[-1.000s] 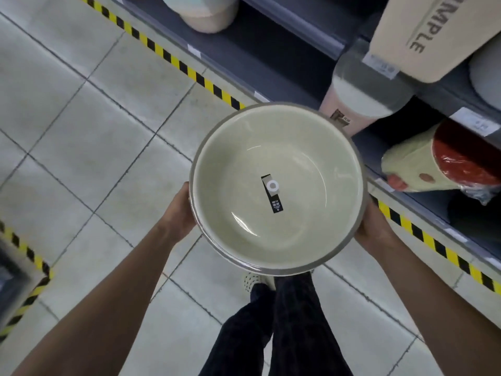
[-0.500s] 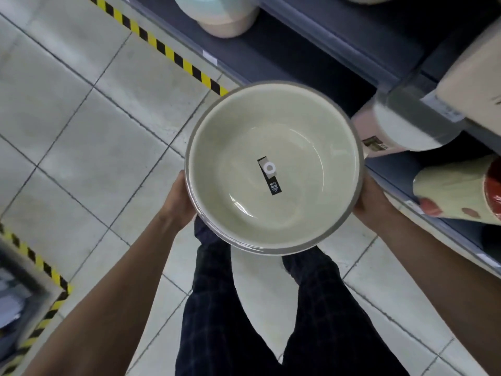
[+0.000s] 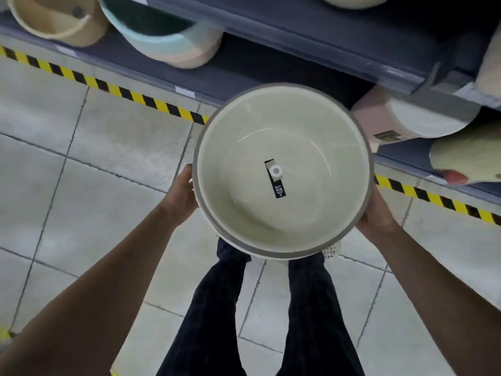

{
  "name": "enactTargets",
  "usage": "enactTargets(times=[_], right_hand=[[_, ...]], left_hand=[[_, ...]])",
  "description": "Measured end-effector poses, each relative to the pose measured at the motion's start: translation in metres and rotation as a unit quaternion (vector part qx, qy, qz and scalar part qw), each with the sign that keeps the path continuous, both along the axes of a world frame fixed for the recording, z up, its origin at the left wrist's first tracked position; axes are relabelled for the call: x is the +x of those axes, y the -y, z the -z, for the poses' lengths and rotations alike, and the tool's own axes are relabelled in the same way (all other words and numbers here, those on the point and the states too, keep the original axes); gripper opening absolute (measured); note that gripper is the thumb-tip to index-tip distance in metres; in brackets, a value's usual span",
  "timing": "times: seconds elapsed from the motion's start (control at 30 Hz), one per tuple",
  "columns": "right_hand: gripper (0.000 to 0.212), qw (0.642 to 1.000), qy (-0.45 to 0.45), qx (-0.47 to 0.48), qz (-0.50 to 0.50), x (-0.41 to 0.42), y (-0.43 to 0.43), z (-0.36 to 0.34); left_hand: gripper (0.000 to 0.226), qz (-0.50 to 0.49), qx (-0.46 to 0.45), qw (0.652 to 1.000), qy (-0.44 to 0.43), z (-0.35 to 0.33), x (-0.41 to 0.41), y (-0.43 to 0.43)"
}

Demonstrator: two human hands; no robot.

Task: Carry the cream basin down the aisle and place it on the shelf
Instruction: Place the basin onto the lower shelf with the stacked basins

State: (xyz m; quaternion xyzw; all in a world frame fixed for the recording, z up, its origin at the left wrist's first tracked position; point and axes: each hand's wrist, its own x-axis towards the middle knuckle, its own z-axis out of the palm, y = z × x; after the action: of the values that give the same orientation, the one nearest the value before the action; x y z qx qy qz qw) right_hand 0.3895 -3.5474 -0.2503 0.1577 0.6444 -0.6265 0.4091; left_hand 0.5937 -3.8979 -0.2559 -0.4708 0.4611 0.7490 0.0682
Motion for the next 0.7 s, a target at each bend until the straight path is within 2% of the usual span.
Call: enactTargets(times=[0.03,0.2,0.33,0.43,0.53,0.6,0.7], right_hand=[[0.039,1.000,0.002,0.007,0.010,0.000,0.004,0.006],[0.051,0.998,0.017,0.026,0.055,-0.009,0.020,0.042],[0.042,0.998,0.013,0.033,0.046,-0.036,0.027,0.096],[0.045,0.999,0.017,0.029,0.035,-0.061,0.035,0.138],[0.052,0.999,0.025,0.021,0.018,-0.091,0.046,0.177],[0.052,0.999,0.032,0.012,0.020,-0.111,0.056,0.199],[0.039,0.999,0.023,0.000,0.040,-0.135,0.071,0.228]], left_hand=[[0.038,0.014,-0.003,1.000,-0.005,0.002,-0.006,0.005],[0.055,0.037,0.018,0.999,-0.032,0.043,-0.031,0.021],[0.030,0.068,0.016,0.994,-0.088,0.081,-0.064,0.029],[0.047,0.078,0.007,0.993,-0.091,0.118,-0.093,0.041],[0.030,0.050,0.002,0.995,-0.085,0.159,-0.123,0.051],[0.036,0.022,0.014,0.998,-0.061,0.185,-0.142,0.059],[0.036,0.011,0.028,0.997,-0.066,0.215,-0.168,0.077]])
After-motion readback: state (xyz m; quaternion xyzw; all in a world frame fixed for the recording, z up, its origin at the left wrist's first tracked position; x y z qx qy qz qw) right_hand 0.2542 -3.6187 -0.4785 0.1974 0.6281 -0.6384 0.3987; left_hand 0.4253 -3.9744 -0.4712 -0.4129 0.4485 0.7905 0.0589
